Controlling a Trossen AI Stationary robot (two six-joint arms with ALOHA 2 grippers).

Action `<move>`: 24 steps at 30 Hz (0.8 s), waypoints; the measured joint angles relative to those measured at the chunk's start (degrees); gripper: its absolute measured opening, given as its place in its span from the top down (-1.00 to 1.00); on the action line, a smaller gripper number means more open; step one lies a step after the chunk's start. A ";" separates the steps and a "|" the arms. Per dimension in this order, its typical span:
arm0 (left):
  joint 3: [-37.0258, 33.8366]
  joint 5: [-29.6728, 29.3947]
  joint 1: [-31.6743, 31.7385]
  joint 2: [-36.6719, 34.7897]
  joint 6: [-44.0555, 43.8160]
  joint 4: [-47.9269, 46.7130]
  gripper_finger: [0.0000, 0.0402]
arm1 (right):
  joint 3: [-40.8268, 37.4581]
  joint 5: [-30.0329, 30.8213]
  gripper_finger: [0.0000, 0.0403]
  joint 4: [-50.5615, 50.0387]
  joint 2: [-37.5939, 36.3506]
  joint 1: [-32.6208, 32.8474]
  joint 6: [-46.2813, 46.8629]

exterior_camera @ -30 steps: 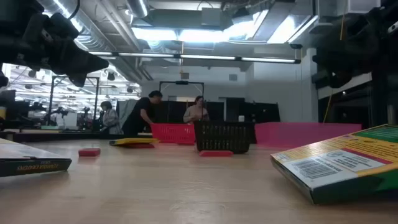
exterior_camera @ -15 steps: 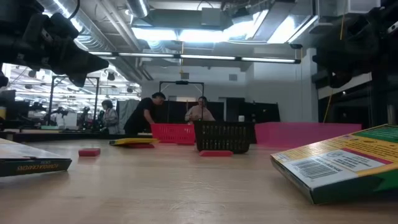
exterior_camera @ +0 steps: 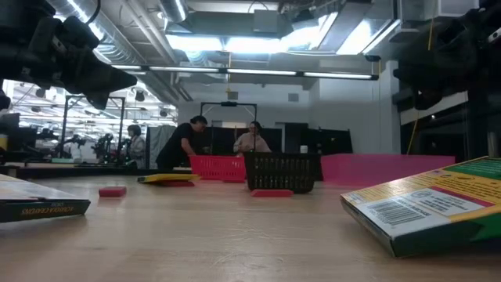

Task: Pick & Place School Supplies
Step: Put the yellow crayon box into the red bin

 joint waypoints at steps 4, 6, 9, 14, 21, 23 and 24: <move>0.01 0.00 -0.01 0.00 0.02 0.00 0.95 | 0.00 3.30 0.23 0.84 0.00 -0.12 -10.58; -0.01 -0.01 0.00 0.00 -0.02 0.00 0.95 | 0.00 3.26 0.23 2.49 -0.01 -0.12 -8.41; 0.00 0.00 0.01 0.00 -0.02 0.00 0.94 | 0.00 4.70 0.23 5.08 -0.01 -0.12 10.33; 0.01 -0.02 0.01 0.00 -0.02 0.00 0.95 | 0.02 6.33 0.23 5.55 0.00 -0.12 24.26; -0.01 0.00 0.01 0.00 -0.01 0.00 0.94 | 0.02 15.71 0.23 6.34 0.00 -0.16 44.83; -0.01 -0.01 0.01 -0.01 0.00 0.00 0.95 | 0.02 14.56 0.23 5.96 0.29 -0.16 49.28; -0.01 0.00 0.00 -0.02 0.00 0.00 0.95 | 0.02 12.60 0.23 5.56 0.42 -0.14 50.19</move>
